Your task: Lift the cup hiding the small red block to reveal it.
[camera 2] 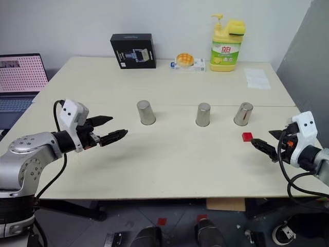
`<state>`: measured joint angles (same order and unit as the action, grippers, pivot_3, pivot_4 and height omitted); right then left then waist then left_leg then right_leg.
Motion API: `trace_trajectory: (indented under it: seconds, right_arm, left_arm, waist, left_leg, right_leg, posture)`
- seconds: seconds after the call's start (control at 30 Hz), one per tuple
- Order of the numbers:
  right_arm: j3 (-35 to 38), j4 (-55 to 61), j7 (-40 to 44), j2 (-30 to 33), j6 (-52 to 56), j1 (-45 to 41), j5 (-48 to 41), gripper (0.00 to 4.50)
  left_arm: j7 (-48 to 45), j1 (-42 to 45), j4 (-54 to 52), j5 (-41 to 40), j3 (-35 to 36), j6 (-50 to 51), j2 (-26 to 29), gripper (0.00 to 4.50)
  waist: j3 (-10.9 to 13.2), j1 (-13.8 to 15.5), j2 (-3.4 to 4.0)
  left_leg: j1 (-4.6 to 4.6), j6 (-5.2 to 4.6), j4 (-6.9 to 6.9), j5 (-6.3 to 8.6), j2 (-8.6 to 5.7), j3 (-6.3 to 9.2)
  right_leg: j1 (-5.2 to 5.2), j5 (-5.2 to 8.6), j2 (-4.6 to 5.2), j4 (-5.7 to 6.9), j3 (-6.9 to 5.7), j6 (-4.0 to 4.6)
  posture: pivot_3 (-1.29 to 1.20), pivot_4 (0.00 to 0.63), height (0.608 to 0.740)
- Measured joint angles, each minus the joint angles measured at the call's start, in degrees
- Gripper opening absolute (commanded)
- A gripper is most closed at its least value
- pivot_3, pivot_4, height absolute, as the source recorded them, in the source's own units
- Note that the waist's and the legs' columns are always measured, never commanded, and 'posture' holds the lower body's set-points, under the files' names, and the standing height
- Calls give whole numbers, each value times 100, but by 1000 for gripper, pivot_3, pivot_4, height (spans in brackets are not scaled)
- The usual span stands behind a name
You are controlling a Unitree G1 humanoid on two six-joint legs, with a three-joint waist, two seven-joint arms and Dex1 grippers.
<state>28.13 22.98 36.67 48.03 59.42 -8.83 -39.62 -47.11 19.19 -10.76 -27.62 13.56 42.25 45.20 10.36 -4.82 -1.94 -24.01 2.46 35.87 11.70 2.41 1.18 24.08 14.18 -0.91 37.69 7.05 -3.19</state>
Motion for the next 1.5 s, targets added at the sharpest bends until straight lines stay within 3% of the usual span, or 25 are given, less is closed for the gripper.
trace_trajectory:
  seconds: [1.5]
  right_arm:
    - [-240, -11, -1, 31, -189, 265, 16, 4443]
  left_arm:
    - [-10, 10, -197, -146, -203, 196, 8, 4500]
  waist:
    - [1, 13, -1]
  left_leg:
    - [1, 0, 9, 0, -1, 2]
  right_leg:
    - [-1, 0, 0, 6, -1, 0]
  posture:
    - [0, 150, 740]
